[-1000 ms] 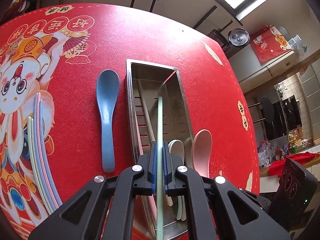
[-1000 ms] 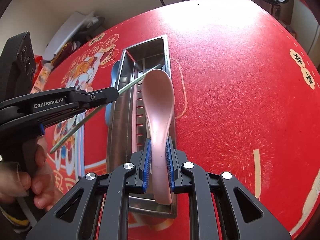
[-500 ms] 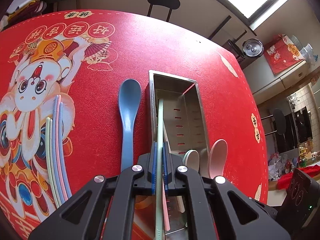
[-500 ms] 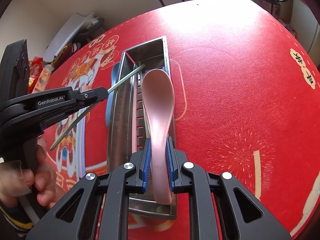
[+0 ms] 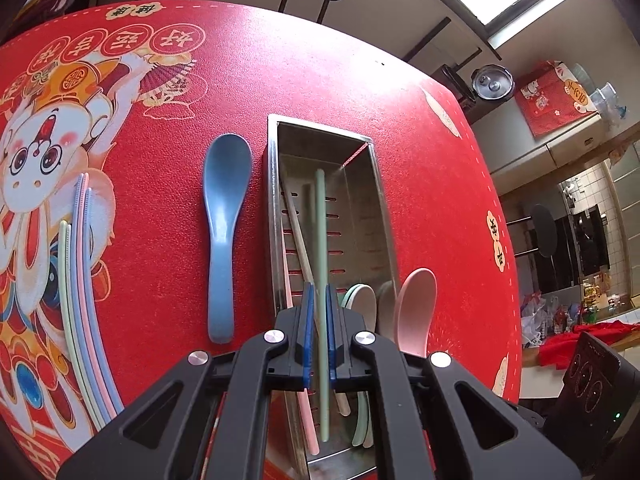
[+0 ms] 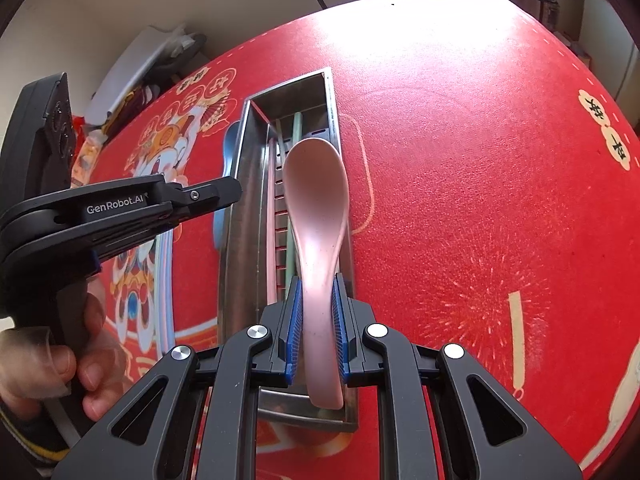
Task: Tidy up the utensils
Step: 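Lower the pink spoon into the tray with the right tool while the left tool releases the green chopstick, then raise both open tools from the tray back toward the remaining utensils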
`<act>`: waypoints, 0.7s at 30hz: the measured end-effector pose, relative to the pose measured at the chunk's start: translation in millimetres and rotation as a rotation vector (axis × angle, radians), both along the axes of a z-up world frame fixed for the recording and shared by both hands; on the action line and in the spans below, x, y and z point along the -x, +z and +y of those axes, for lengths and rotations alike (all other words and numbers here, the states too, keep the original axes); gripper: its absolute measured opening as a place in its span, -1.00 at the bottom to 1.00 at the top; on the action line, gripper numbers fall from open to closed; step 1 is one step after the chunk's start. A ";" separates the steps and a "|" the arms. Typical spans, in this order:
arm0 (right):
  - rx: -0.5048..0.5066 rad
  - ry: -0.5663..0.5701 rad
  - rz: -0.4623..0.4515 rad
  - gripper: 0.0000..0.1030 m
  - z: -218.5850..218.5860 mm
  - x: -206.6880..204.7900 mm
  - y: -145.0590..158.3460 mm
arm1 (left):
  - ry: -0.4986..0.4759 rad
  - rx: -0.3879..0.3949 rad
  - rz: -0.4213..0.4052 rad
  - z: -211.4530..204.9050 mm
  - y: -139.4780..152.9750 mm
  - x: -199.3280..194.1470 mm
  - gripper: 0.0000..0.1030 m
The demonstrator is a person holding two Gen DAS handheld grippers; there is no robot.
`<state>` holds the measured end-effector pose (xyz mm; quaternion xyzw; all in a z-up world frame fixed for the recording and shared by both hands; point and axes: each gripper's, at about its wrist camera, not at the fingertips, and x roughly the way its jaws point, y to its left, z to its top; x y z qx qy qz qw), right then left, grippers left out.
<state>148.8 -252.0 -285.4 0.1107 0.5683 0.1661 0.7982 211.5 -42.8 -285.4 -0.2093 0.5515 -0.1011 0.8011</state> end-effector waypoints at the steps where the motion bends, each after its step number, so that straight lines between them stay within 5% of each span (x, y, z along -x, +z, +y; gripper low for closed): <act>1: -0.002 -0.002 0.004 -0.71 -0.1 -0.1 -0.5 | 0.002 0.000 -0.001 0.7 0.3 -0.8 -0.89; 6: -0.002 -0.007 0.016 -0.70 0.8 -0.3 -2.2 | 0.008 -0.040 -0.053 8.7 11.8 0.4 -0.81; 10: -0.003 -0.012 0.030 -0.68 1.8 -3.0 -3.7 | 0.033 -0.076 -0.087 23.2 22.3 3.5 -0.06; 16: 0.014 -0.006 0.019 -0.64 10.5 -6.8 3.0 | 0.060 -0.116 -0.144 54.2 40.4 11.0 0.56; 17: 0.014 -0.006 0.017 -0.59 11.5 -6.4 4.4 | 0.060 -0.130 -0.154 59.8 43.7 12.7 0.64; 19: 0.016 -0.005 0.008 0.02 14.3 -4.6 8.7 | 0.056 -0.159 -0.172 71.9 49.2 17.9 0.82; 21: 0.013 0.000 -0.013 0.10 19.3 -3.0 13.7 | 0.051 -0.190 -0.183 84.7 53.4 23.4 0.88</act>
